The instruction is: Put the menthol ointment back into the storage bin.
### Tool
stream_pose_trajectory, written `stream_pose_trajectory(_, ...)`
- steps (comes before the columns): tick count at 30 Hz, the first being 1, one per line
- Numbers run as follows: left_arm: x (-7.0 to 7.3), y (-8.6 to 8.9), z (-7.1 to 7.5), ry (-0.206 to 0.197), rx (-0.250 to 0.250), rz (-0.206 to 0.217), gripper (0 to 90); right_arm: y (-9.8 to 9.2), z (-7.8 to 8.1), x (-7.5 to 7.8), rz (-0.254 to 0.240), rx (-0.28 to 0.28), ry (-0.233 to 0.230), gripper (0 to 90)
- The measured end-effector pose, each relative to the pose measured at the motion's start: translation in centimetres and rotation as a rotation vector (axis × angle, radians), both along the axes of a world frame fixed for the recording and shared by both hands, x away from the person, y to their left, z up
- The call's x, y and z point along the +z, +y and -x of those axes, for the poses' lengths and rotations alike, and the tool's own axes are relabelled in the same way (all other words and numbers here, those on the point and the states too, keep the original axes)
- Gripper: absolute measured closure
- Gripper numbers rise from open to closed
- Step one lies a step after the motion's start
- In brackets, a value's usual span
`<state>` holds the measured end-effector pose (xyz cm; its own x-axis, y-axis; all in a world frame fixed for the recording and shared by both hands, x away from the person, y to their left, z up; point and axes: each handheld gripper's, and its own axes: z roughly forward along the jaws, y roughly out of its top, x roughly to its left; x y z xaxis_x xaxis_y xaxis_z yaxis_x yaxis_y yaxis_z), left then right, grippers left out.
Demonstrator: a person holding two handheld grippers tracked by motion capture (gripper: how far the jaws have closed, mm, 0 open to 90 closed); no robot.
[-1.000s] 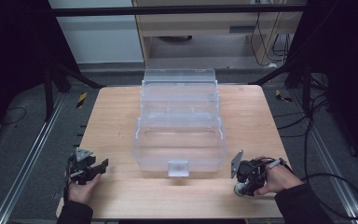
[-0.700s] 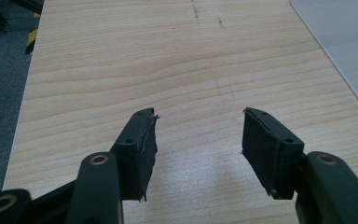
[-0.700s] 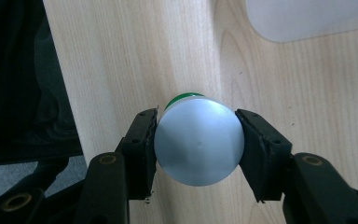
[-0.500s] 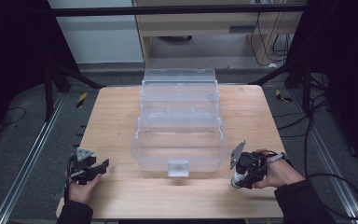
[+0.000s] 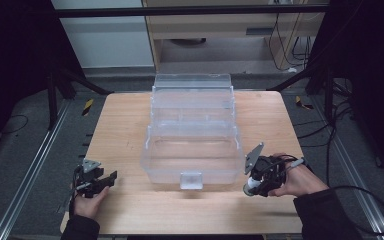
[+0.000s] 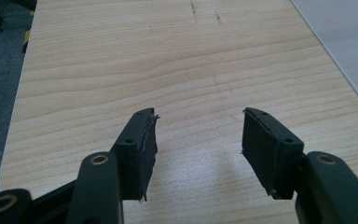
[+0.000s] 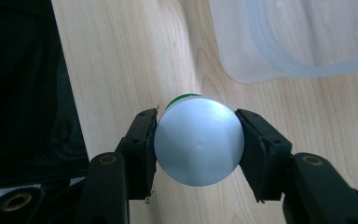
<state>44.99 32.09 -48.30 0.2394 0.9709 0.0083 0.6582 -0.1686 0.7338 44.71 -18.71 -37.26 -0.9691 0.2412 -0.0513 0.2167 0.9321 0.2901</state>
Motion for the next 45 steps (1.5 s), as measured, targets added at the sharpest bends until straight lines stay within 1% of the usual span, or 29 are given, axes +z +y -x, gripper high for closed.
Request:
stream_pose_trajectory(4,0.0,-0.1,0.0,0.001,-0.001,0.001,44.3,0.3,-0.1,0.6,-0.001,0.011,-0.007,50.4)
stream_pose_trajectory(7,0.0,-0.1,0.0,0.001,-0.001,0.001,44.3,0.5,-0.1,0.9,-0.004,0.008,-0.005,50.4)
stream_pose_trajectory(10,0.0,-0.1,0.0,0.003,-0.001,0.001,44.2,0.8,-0.1,1.5,0.004,0.022,-0.001,50.4)
stream_pose_trajectory(18,0.0,-0.2,0.0,-0.001,-0.001,0.001,44.3,1.2,-0.4,2.5,-0.002,0.03,-0.007,50.4)
stream_pose_trajectory(19,0.0,-0.2,-0.1,-0.001,-0.001,0.0,44.3,1.2,-0.5,2.9,-0.005,0.026,-0.006,50.4)
stream_pose_trajectory(22,0.0,-0.2,-0.1,0.0,-0.002,0.0,44.3,1.3,-0.7,3.2,-0.011,0.021,-0.008,50.4)
stream_pose_trajectory(23,0.0,-0.2,-0.1,0.001,-0.003,0.001,44.3,1.4,-0.8,3.6,-0.011,0.028,-0.013,50.4)
stream_pose_trajectory(28,0.0,-0.2,-0.1,0.0,-0.002,0.002,44.3,1.7,-1.0,4.2,-0.025,0.033,-0.013,50.4)
stream_pose_trajectory(32,0.0,-0.1,-0.1,0.0,-0.002,0.003,44.3,2.0,-1.4,4.8,-0.023,0.033,-0.015,50.4)
stream_pose_trajectory(33,0.0,-0.1,-0.1,-0.001,-0.001,0.003,44.3,2.1,-1.6,5.2,-0.026,0.032,-0.02,50.4)
stream_pose_trajectory(36,0.0,-0.1,-0.1,-0.002,-0.001,0.004,44.3,2.3,-1.9,5.7,-0.033,0.037,-0.029,50.4)
stream_pose_trajectory(42,0.0,-0.1,-0.1,-0.002,-0.001,0.006,44.4,2.7,-2.5,6.2,-0.033,0.036,-0.03,50.4)
stream_pose_trajectory(45,0.1,-0.1,-0.1,-0.003,-0.002,0.005,44.3,2.9,-3.2,6.6,-0.036,0.031,-0.028,50.4)
